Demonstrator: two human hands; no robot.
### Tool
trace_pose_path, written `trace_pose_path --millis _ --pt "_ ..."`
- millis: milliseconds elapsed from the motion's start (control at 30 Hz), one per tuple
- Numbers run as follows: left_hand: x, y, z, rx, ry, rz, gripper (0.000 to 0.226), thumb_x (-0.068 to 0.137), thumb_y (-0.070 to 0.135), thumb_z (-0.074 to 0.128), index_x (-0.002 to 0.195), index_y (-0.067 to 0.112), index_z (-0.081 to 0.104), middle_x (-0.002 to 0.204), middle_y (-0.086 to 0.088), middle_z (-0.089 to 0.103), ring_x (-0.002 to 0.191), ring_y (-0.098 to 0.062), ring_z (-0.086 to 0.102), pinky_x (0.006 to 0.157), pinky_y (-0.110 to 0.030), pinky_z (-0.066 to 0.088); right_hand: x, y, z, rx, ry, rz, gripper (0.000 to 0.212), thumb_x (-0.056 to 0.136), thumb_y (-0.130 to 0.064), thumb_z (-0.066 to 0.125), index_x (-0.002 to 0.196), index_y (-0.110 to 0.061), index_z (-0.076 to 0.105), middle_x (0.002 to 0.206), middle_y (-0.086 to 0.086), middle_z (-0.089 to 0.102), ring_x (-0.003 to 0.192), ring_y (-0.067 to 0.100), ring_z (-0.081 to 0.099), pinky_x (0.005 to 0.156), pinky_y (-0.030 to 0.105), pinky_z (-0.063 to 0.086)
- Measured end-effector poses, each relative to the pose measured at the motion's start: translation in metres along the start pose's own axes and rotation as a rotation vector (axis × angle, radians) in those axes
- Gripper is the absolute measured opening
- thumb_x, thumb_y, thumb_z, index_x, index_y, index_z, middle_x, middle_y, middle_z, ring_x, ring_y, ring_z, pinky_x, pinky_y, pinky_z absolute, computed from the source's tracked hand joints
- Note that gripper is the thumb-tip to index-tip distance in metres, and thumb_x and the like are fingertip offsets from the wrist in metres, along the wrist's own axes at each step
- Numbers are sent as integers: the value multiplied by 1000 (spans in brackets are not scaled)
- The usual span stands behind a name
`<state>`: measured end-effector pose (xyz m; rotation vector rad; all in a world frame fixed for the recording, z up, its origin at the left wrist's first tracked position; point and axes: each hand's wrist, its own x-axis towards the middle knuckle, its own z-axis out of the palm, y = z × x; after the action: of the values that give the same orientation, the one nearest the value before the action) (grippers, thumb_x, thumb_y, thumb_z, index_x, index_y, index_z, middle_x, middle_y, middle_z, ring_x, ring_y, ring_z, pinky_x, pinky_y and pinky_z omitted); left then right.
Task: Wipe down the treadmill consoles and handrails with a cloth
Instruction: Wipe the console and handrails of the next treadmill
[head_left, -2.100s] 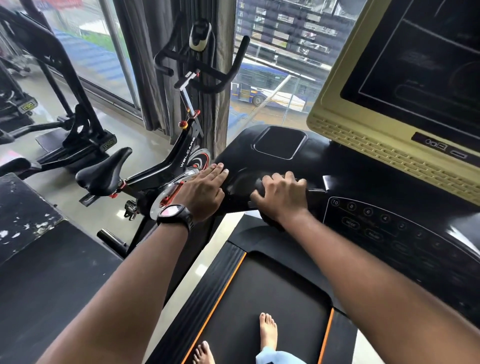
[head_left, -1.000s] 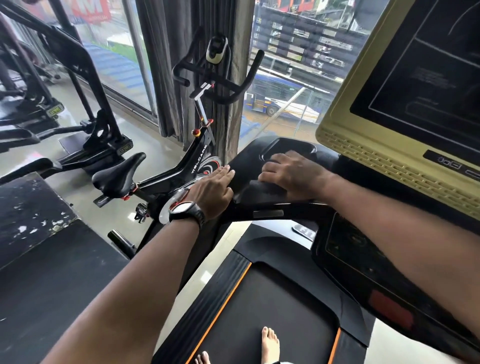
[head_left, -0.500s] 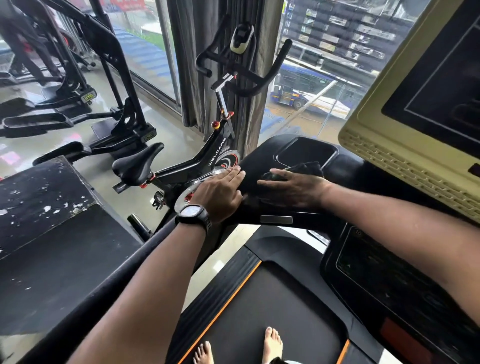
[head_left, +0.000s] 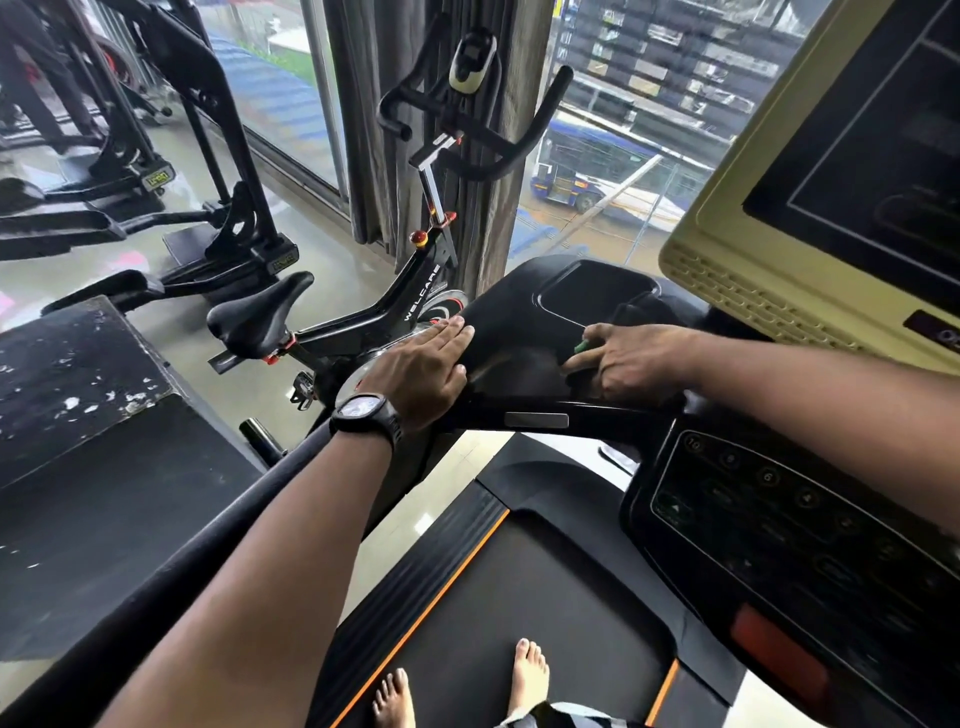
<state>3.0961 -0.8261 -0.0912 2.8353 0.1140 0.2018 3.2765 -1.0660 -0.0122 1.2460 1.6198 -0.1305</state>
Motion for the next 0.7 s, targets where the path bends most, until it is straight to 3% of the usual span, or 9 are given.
trace_pose_path --millis 100,300,433,533,700 --pt "0 0 1 4 7 3 59 100 30 42 156 14 32 163 -6 28 151 -15 24 122 -27 14 -4 -4 7 32 -12 2 24 100 -16 48 107 -23 70 134 -15 62 157 16 5 123 51 12" --pt "0 3 2 26 4 -1 68 92 38 31 155 13 34 162 -7 30 151 -16 25 124 -33 20 7 -4 0 -104 30 -44 38 102 -12 46 135 -20 61 154 -5 48 158 21 2 124 59 4" --pt "3 2 4 42 -5 -23 69 91 40 29 156 16 33 163 -4 29 151 -14 24 123 -34 22 33 -4 5 -185 145 -14 47 104 -18 33 146 -30 52 161 -13 37 158 21 2 121 63 -3" --pt "3 1 4 43 -11 -28 69 91 41 30 156 17 34 163 -3 29 151 -14 25 122 -36 24 50 -5 -1 -234 228 17 62 99 -13 14 152 -26 42 166 -11 26 158 21 1 122 62 8" --pt "2 1 2 39 1 -4 67 92 38 33 154 14 37 161 -5 33 150 -16 27 121 -31 21 27 0 13 -148 327 12 39 105 -27 44 140 -39 56 161 -22 34 157 21 10 113 54 27"
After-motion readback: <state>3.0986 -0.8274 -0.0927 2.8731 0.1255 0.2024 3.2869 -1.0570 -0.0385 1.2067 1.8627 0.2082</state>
